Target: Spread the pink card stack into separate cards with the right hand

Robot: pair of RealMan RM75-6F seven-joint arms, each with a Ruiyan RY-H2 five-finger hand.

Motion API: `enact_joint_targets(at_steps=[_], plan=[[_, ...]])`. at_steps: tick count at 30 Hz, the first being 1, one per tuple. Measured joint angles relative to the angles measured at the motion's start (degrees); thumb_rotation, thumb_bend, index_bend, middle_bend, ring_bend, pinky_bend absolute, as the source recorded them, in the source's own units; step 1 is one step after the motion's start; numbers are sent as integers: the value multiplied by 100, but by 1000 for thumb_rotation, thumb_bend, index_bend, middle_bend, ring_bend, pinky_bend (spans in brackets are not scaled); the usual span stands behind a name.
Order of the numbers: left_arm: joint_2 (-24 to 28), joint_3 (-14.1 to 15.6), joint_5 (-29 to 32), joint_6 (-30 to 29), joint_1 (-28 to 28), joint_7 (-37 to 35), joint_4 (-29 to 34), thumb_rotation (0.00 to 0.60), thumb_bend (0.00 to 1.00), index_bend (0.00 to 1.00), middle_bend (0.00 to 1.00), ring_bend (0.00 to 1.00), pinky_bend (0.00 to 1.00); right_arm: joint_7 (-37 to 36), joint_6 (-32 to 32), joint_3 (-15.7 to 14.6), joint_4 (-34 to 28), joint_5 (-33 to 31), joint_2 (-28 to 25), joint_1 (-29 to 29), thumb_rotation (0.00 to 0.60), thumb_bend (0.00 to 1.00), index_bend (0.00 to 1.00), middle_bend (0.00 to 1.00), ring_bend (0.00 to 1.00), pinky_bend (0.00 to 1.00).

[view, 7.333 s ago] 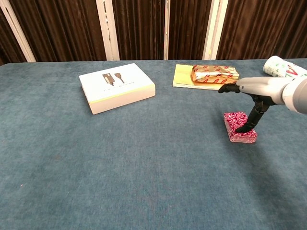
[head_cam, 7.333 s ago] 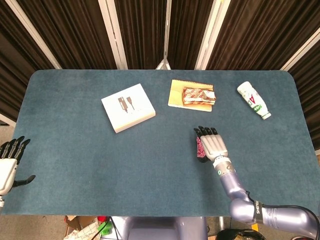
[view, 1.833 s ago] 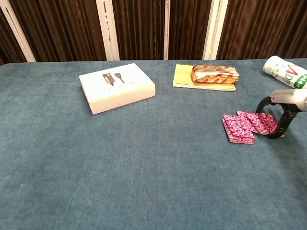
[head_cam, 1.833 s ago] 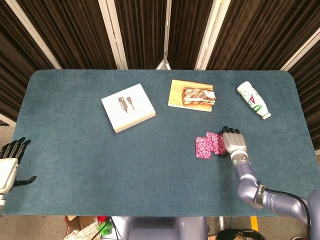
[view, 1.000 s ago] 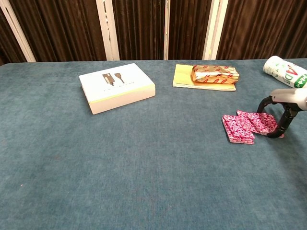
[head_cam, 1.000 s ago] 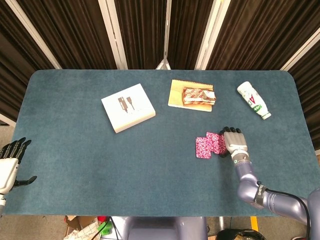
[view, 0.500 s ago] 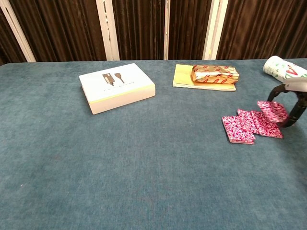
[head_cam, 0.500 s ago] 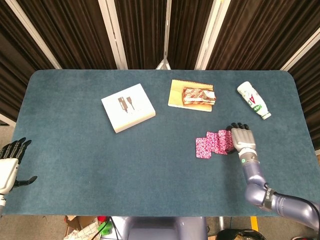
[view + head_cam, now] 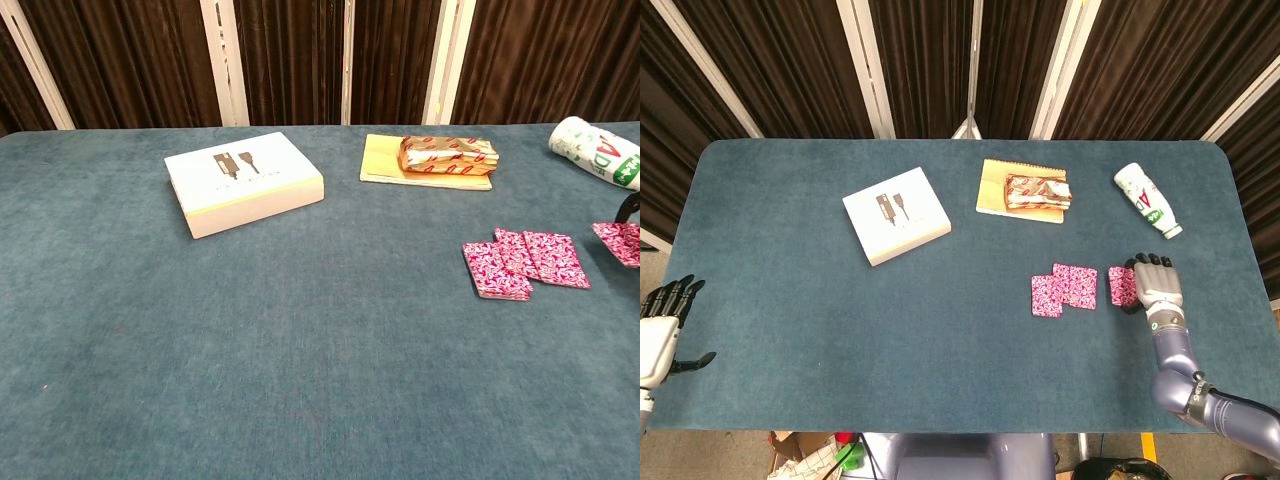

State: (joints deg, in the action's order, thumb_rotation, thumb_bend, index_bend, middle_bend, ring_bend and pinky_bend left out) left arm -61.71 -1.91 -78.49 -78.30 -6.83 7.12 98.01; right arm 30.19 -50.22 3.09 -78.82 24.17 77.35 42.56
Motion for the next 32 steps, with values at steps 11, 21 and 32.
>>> enact_joint_targets(at_steps=[11, 21, 32], plan=[[32, 15, -6, 0, 6, 10, 10, 600, 23, 0, 0, 0, 0, 360, -9, -116, -284, -297, -167, 23, 600, 239, 0, 0, 0, 0], [44, 15, -89, -116, 46, -82, 10, 600, 24, 0, 0, 0, 0, 356, -423, -139, -854, -58, -476, -87, 600, 239, 0, 0, 0, 0], [54, 70, -310, -449, 220, -154, -89, 600, 23, 0, 0, 0, 0, -709, -2357, -573, -1850, 3078, -1051, -1226, 600, 239, 0, 0, 0, 0]])
